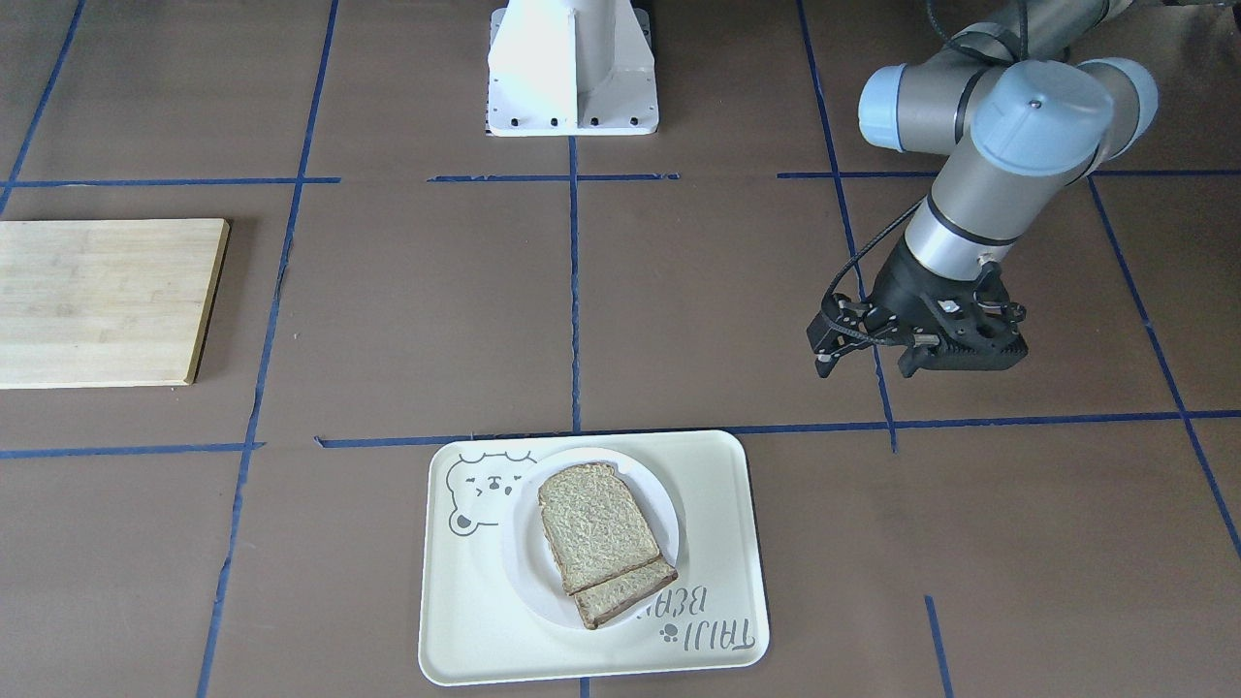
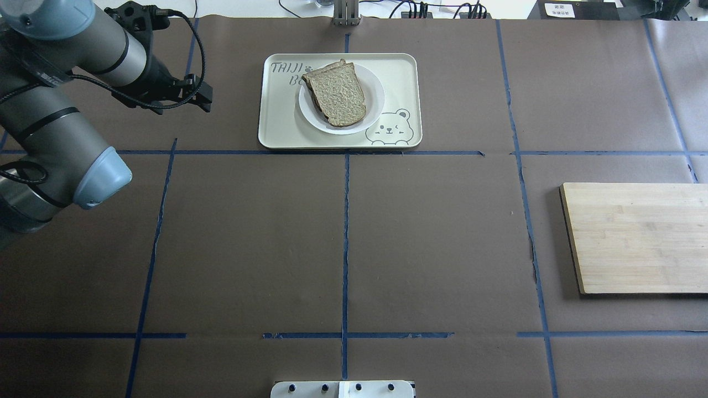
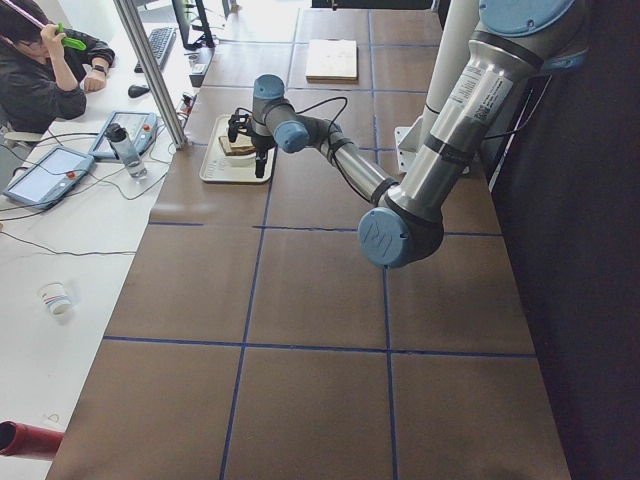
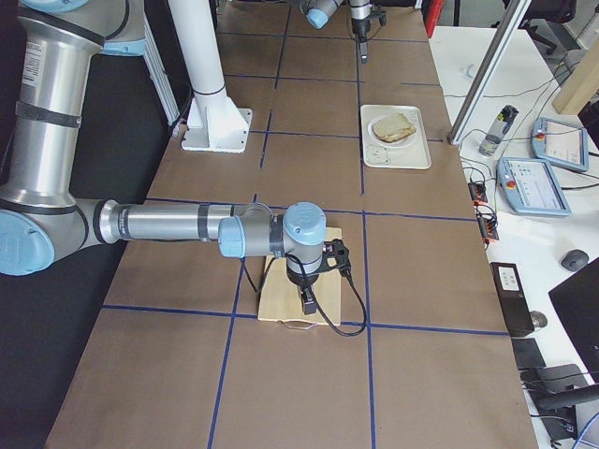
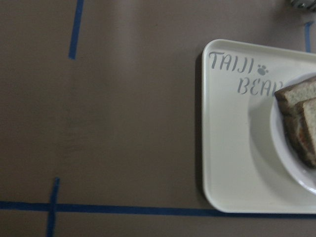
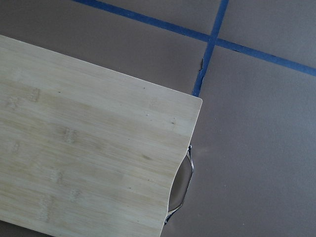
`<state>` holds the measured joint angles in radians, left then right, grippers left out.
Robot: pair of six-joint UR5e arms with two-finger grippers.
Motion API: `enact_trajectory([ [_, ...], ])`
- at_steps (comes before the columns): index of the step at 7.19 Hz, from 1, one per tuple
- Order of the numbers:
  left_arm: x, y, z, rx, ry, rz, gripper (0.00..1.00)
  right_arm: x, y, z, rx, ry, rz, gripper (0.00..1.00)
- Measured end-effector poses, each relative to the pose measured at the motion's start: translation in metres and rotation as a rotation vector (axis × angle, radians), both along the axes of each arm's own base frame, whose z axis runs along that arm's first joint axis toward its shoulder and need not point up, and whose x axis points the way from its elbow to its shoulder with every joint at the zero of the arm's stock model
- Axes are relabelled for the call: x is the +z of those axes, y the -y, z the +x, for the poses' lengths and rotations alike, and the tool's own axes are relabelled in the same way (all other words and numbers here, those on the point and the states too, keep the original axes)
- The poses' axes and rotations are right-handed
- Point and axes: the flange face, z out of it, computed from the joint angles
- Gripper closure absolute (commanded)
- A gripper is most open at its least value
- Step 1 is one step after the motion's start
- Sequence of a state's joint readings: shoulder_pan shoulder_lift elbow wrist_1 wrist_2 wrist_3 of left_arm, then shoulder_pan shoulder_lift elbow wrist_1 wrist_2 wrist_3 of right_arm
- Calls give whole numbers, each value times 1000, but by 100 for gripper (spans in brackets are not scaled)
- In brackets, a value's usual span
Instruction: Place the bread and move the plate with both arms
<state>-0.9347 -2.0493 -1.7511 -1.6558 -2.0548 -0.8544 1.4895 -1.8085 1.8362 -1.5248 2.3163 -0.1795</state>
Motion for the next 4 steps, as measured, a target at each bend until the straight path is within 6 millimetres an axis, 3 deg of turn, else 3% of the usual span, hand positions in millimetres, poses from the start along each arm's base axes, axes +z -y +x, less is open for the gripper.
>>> enact_trajectory([
  [2,19,-6,-48,132,139,65,0,0,0,0,0,0,-1,0],
  [4,63,-5,-120,234,237,127,0,1,0,0,0,0,-1,0],
])
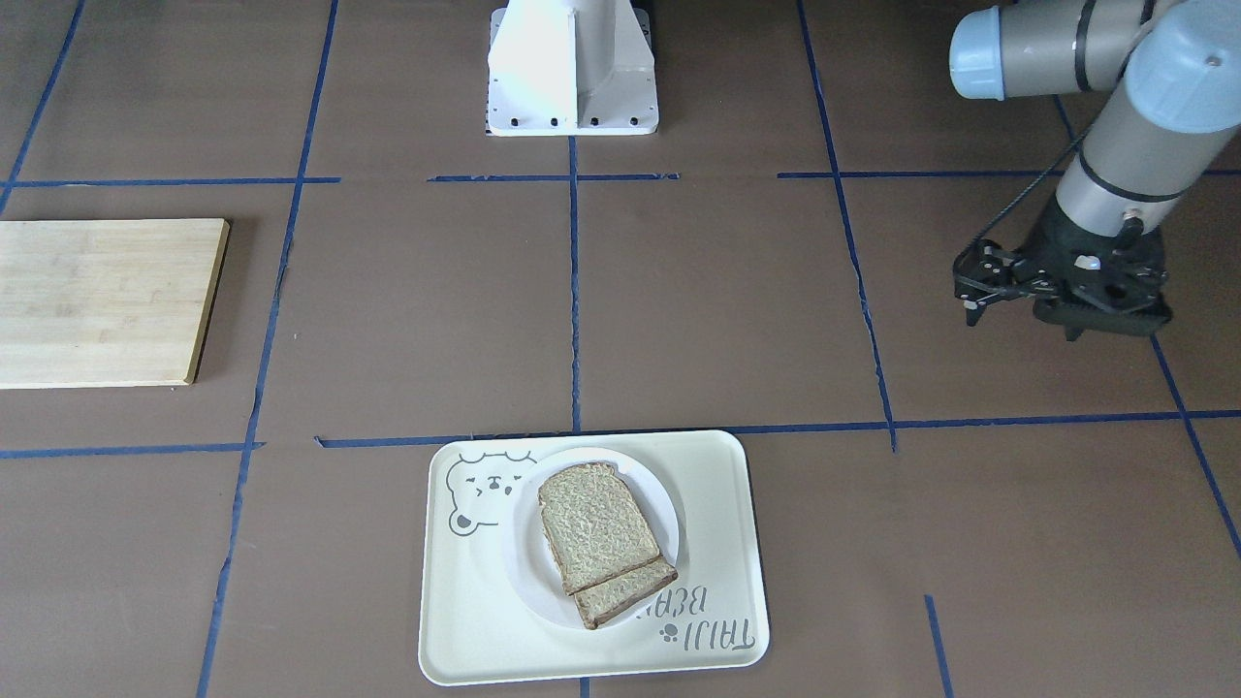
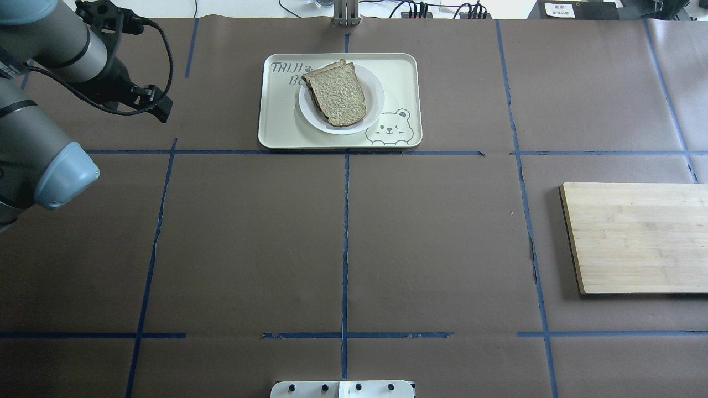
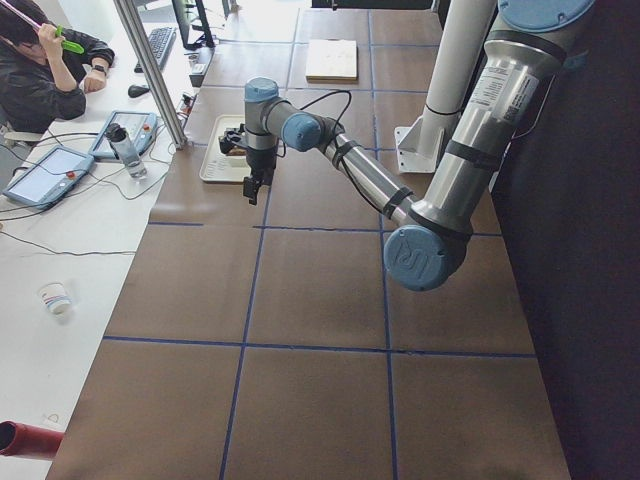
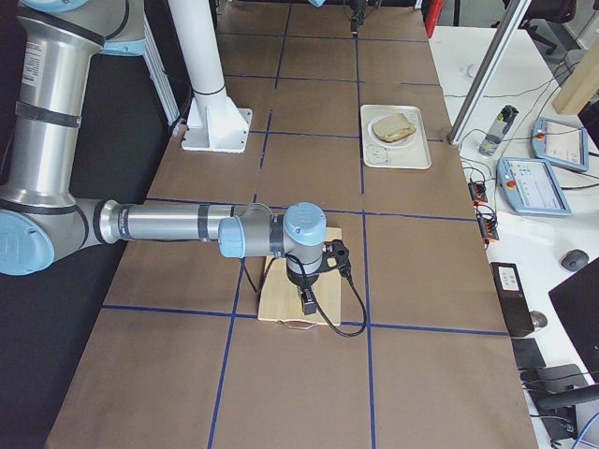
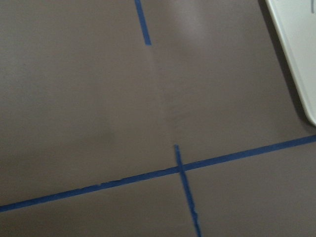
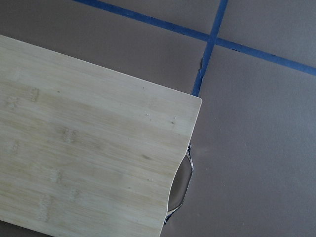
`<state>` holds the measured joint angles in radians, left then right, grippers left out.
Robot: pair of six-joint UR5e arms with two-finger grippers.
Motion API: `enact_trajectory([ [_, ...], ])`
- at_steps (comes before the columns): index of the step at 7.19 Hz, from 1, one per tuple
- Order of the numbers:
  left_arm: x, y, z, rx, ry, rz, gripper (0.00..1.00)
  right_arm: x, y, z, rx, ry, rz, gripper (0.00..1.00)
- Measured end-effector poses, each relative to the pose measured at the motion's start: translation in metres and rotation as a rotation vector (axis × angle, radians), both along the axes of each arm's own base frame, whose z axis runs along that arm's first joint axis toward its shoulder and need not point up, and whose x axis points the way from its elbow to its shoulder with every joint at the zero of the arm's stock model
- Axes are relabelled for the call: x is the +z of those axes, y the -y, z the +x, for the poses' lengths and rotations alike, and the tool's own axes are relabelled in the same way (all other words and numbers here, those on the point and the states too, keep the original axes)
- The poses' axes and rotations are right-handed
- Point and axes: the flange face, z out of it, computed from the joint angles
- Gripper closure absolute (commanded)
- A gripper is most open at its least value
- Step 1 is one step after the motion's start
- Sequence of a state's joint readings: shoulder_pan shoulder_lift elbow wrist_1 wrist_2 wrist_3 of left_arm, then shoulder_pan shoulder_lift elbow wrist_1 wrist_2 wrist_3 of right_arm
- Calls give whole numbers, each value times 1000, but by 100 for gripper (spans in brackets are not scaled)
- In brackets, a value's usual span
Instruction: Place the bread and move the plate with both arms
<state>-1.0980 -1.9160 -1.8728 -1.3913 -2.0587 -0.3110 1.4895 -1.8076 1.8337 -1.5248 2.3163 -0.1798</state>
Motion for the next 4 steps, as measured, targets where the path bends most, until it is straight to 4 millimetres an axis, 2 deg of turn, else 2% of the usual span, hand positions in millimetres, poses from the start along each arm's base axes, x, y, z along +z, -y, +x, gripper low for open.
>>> enact_trajectory([
  [2,61,-5,-83,54,47,8,0,1,0,0,0,0,-2,0],
  [3,99,-17,-129,79,29,-15,0,2,0,0,0,0,-5,0],
  [4,137,-40,-165,86,-3,-53,0,4,0,0,0,-1,-8,0],
])
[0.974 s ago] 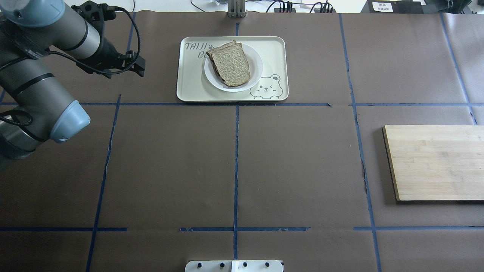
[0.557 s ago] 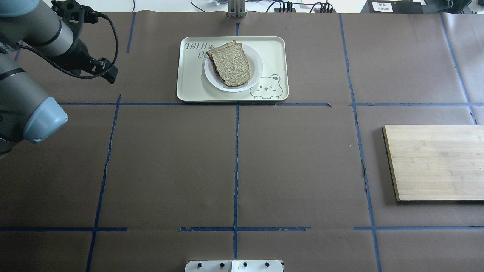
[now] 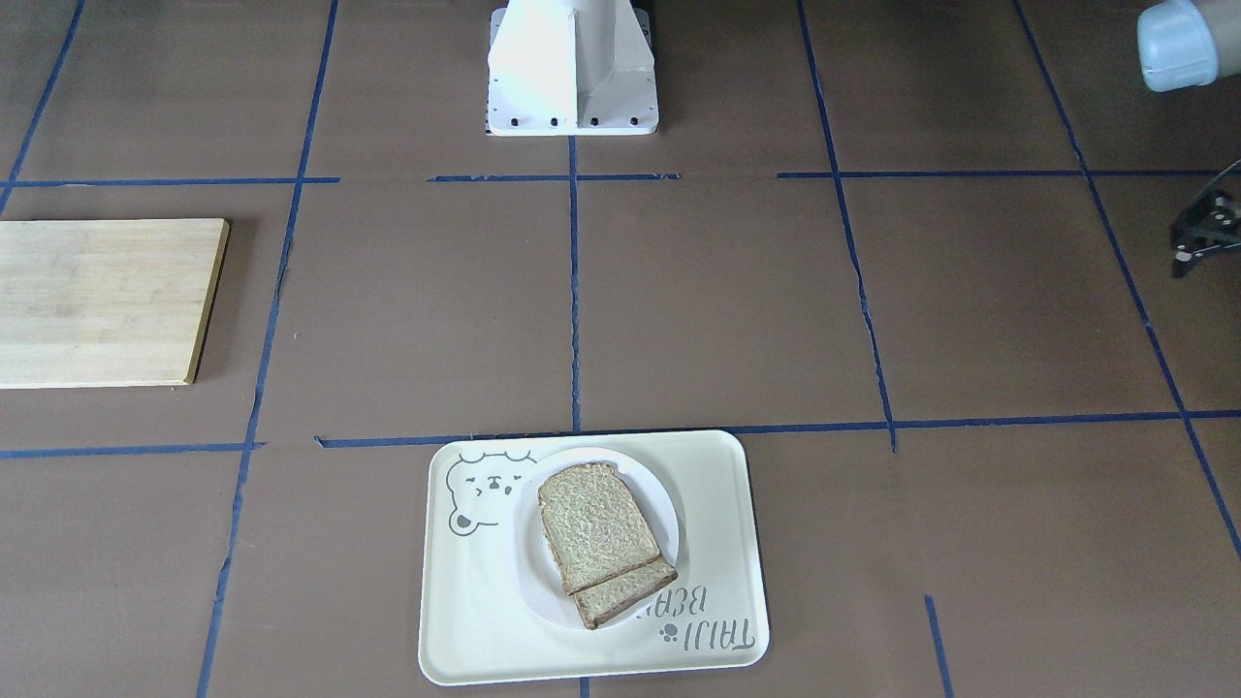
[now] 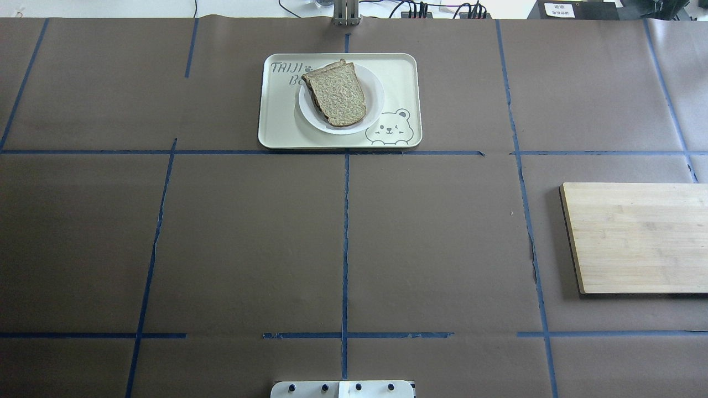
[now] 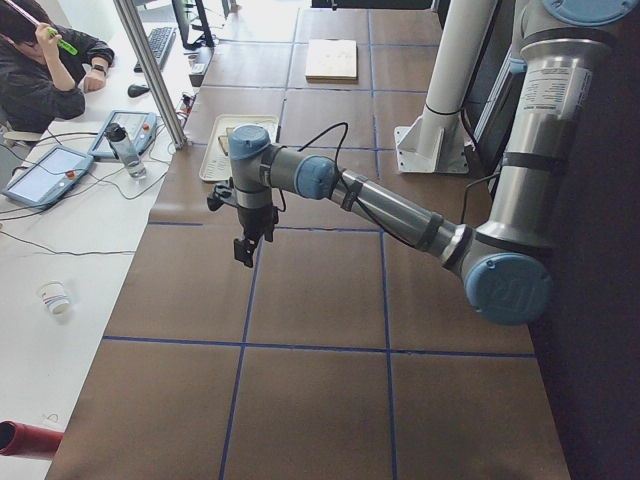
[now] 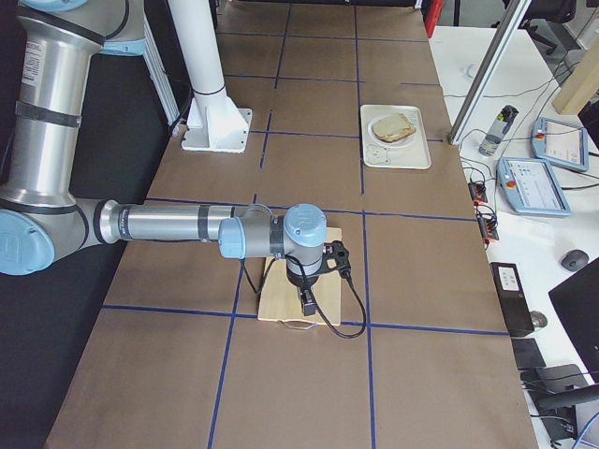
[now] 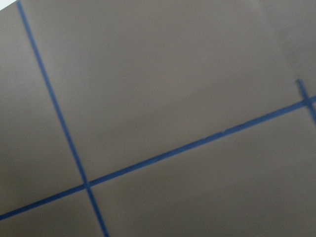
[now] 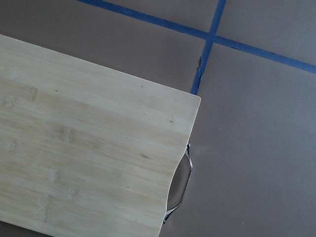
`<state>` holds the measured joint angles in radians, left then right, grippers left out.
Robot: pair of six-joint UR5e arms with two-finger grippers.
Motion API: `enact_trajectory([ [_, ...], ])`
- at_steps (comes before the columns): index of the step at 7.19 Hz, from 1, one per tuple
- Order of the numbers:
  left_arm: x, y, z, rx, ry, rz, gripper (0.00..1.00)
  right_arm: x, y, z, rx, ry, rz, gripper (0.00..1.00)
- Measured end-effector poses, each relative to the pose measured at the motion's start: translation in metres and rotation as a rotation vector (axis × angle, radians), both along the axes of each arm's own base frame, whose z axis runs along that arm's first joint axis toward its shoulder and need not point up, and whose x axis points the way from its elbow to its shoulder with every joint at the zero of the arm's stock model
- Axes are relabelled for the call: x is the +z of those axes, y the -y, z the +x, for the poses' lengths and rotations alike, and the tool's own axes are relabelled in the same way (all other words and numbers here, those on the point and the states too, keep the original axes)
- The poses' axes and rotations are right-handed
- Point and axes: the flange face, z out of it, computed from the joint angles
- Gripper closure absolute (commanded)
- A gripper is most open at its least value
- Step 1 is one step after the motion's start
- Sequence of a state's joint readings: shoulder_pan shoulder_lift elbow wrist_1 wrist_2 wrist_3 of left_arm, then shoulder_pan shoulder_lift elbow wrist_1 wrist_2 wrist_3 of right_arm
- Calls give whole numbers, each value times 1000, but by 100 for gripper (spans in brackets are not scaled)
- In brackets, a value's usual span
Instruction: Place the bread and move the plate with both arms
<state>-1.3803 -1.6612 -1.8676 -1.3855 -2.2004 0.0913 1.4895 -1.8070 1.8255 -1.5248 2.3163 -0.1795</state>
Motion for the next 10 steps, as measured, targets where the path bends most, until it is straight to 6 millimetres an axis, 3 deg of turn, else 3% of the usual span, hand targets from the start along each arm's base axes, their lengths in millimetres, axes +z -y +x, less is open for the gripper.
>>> enact_trajectory([
  [1,48,-37,-24,-11,-20,-77,0,1,0,0,0,0,-2,0],
  [2,91,-71,-35,-22,-22,-161,0,1,0,0,0,0,-3,0],
  [3,115,-87,-45,-41,-23,-209,0,1,0,0,0,0,-3,0],
  [6,134,-101,-84,-135,-37,-248,0,2,0,0,0,0,-3,0],
  [10,135,-102,-86,-144,-60,-253,0,1,0,0,0,0,-3,0],
])
